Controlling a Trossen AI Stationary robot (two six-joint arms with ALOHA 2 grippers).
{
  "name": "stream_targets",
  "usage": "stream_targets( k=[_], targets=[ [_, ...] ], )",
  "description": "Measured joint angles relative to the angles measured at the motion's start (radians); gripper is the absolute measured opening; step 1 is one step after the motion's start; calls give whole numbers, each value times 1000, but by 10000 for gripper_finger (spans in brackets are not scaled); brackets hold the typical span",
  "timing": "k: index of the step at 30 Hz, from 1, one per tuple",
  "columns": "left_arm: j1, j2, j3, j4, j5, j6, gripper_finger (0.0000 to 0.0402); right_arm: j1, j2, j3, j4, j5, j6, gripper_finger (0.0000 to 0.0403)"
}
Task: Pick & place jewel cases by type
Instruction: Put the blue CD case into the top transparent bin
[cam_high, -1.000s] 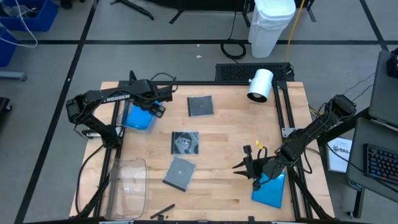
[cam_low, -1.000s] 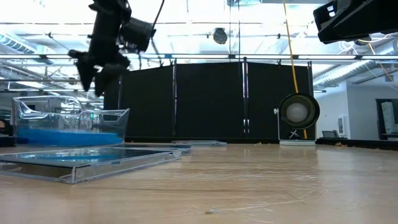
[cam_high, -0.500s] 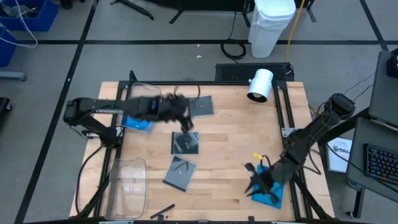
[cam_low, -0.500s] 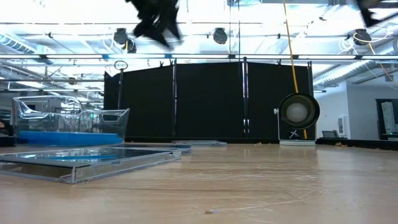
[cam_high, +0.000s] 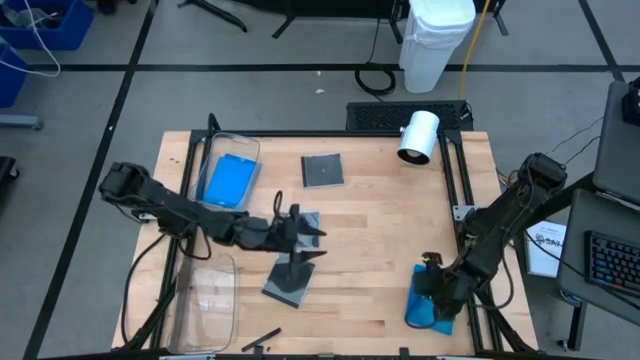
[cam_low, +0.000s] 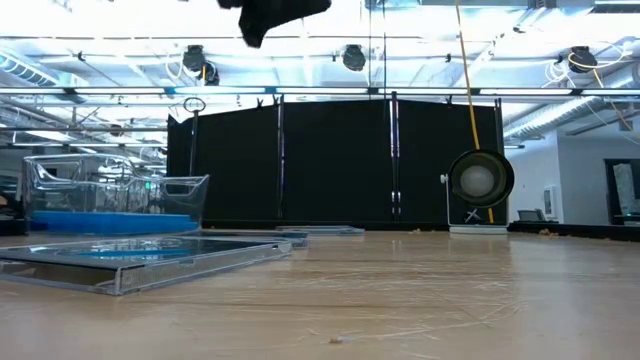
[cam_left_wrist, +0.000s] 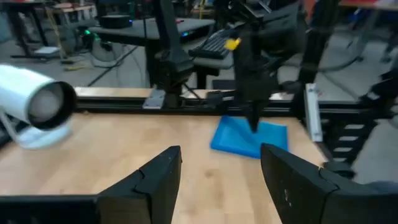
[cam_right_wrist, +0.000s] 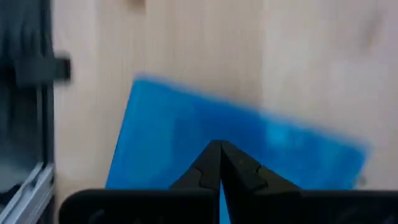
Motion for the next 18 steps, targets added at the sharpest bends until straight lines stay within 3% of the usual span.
stream_targets(
  k=[4,8,15,18],
  targets=[
    [-13,12,-72,76,-1,-70,223,1,43,0,-14,-147,110,0],
    [-15,27,-90,78,-1,-92,223,0,95,0,-13,-222,156,0],
    [-8,73,-86,103,-10,-97,223,-66,198,-14,-3,-210,41,0],
    [-2,82,-89,83,-9,-111,223,-128,220,-15,16,-125,-88,0]
  ],
)
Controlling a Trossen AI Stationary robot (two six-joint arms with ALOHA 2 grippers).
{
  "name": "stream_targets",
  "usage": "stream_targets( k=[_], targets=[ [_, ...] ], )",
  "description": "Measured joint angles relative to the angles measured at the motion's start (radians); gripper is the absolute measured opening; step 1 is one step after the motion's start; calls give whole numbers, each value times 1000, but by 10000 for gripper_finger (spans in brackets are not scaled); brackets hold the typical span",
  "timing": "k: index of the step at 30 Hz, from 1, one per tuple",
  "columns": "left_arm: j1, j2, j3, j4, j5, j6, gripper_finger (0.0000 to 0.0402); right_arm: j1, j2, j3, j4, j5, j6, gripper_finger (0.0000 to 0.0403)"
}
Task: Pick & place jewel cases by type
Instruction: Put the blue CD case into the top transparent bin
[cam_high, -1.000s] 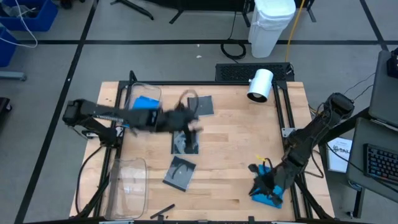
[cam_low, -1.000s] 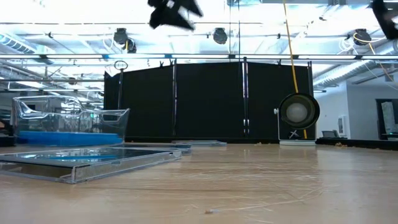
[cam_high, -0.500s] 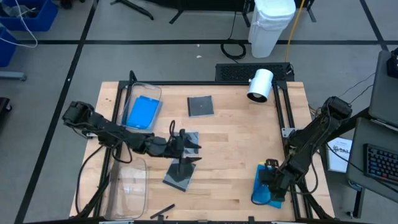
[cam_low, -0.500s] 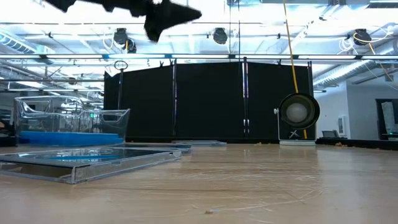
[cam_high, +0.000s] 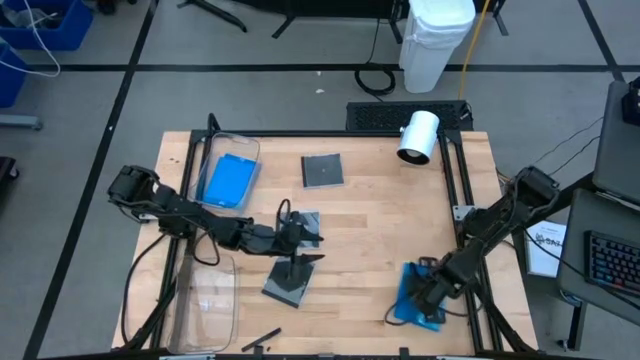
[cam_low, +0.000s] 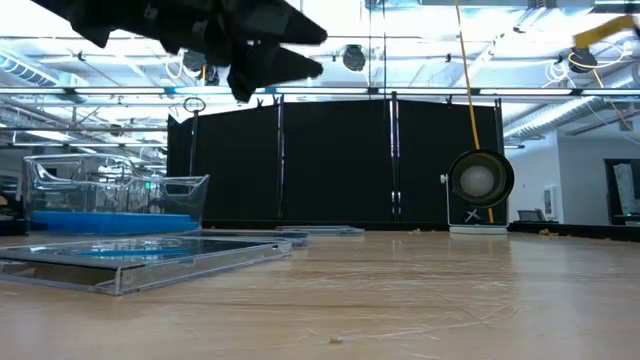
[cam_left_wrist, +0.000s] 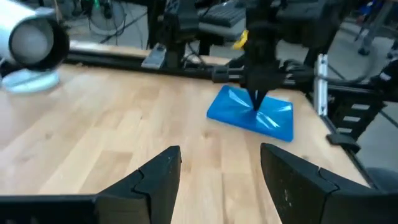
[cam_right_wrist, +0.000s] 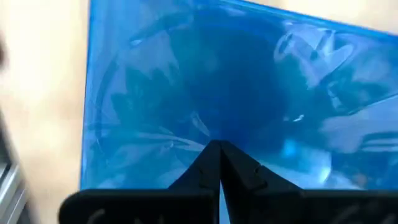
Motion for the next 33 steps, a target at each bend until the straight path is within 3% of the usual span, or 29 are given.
stream_targets(
  k=[11,14,18,21,24,29,33],
  targets=[
    [41,43,1,18,8,-82,223,-211,9,-8,267,364,-574,0],
    [51,65,3,39,11,-87,223,-247,8,-9,415,407,-698,0],
    [67,113,11,57,81,-92,223,-241,-7,-8,520,383,-777,0],
    [76,168,69,20,195,-88,223,-213,-40,-7,520,351,-776,0],
    [75,246,174,-75,240,-48,223,-175,-82,-7,455,350,-711,0],
    [75,388,402,-420,228,93,223,-107,-141,-6,321,349,-530,0],
    [75,479,567,-691,133,166,223,-66,-154,-13,187,349,-313,0]
  ],
)
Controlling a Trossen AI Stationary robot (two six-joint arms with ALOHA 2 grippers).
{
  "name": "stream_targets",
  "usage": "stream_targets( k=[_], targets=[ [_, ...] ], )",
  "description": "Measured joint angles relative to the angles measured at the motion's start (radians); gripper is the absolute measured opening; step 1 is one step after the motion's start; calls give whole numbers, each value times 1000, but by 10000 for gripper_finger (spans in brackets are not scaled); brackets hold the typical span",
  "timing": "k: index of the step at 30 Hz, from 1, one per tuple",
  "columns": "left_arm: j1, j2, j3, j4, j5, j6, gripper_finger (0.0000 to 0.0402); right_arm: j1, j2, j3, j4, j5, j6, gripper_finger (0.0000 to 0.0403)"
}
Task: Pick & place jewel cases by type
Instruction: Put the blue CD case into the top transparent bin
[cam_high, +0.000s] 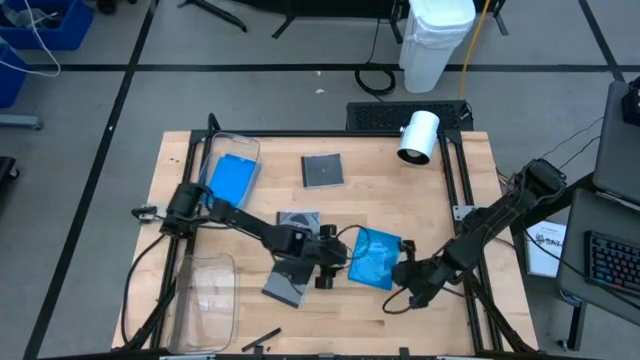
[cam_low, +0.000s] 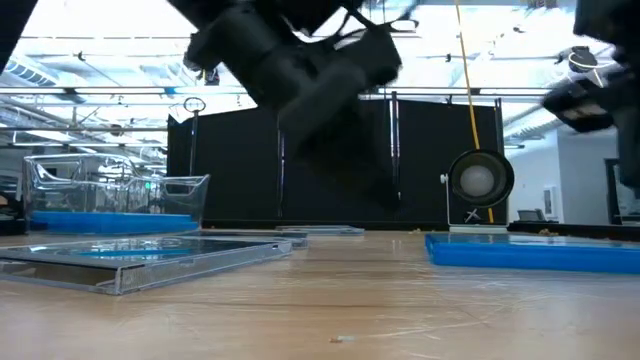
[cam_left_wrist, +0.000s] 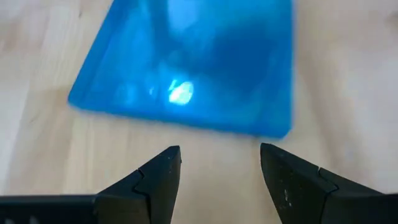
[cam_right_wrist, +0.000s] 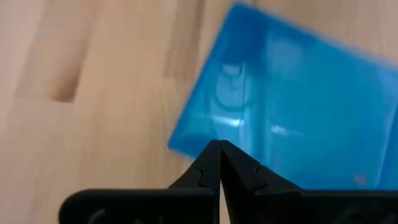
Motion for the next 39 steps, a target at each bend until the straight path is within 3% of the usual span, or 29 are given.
stream_targets(
  k=[4,14,20,28,33,36,39],
  targets=[
    [10,56,89,-113,-30,14,223,26,3,-62,-24,0,146,0],
    [41,74,107,-90,-14,-42,223,25,-4,-262,96,16,359,2],
    [51,96,105,-93,40,-96,223,16,-1,-383,396,24,330,46],
    [50,136,109,-50,78,-98,223,6,2,-531,835,28,195,163],
    [50,147,107,-22,77,-96,223,2,4,-567,894,140,68,206],
    [49,148,107,-10,71,-98,223,-1,5,-571,886,244,-12,208],
    [49,149,107,-8,66,-102,223,-1,7,-572,910,259,-74,198]
  ],
)
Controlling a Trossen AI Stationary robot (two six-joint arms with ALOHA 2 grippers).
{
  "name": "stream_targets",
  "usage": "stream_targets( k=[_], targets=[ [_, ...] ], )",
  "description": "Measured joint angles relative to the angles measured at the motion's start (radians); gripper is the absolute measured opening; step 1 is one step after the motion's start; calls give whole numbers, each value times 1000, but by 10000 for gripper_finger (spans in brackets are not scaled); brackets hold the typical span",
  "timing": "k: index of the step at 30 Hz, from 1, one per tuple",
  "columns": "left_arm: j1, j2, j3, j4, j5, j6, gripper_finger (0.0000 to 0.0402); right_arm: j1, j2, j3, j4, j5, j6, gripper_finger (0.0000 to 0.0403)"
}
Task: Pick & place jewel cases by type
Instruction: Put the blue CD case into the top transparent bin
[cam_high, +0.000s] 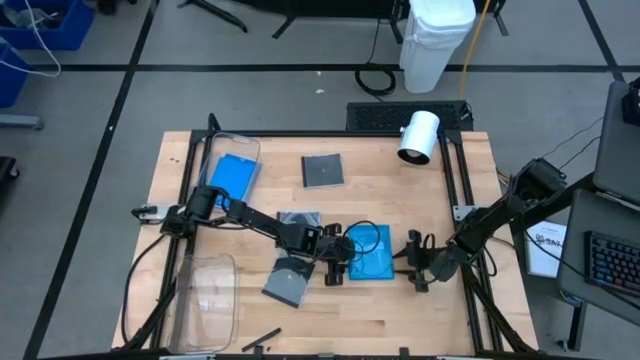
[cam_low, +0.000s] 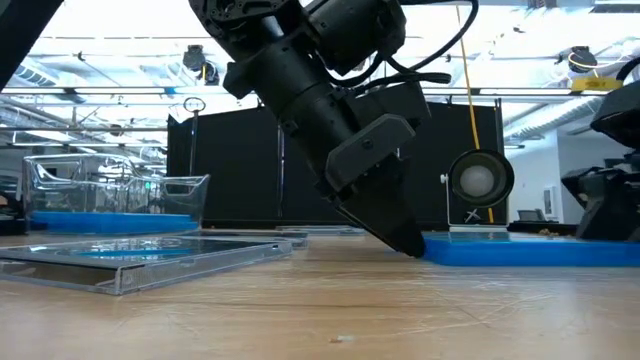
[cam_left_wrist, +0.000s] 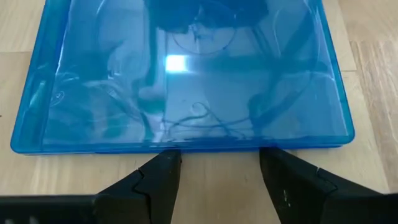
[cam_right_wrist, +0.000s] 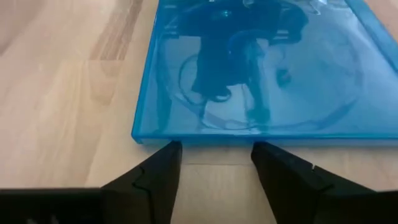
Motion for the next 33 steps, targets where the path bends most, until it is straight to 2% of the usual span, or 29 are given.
stream_targets(
  k=[8,23,26,33],
  targets=[
    [-1,0,-2,-37,-3,-4,223,-1,1,37,37,10,-120,177],
    [-6,-2,-1,-88,-9,-21,223,-1,-33,71,42,53,-171,169],
    [-4,13,9,7,-9,-20,223,-7,-61,92,121,49,-197,169],
    [-3,8,2,35,11,-7,223,-6,-80,117,164,52,-339,169]
  ],
)
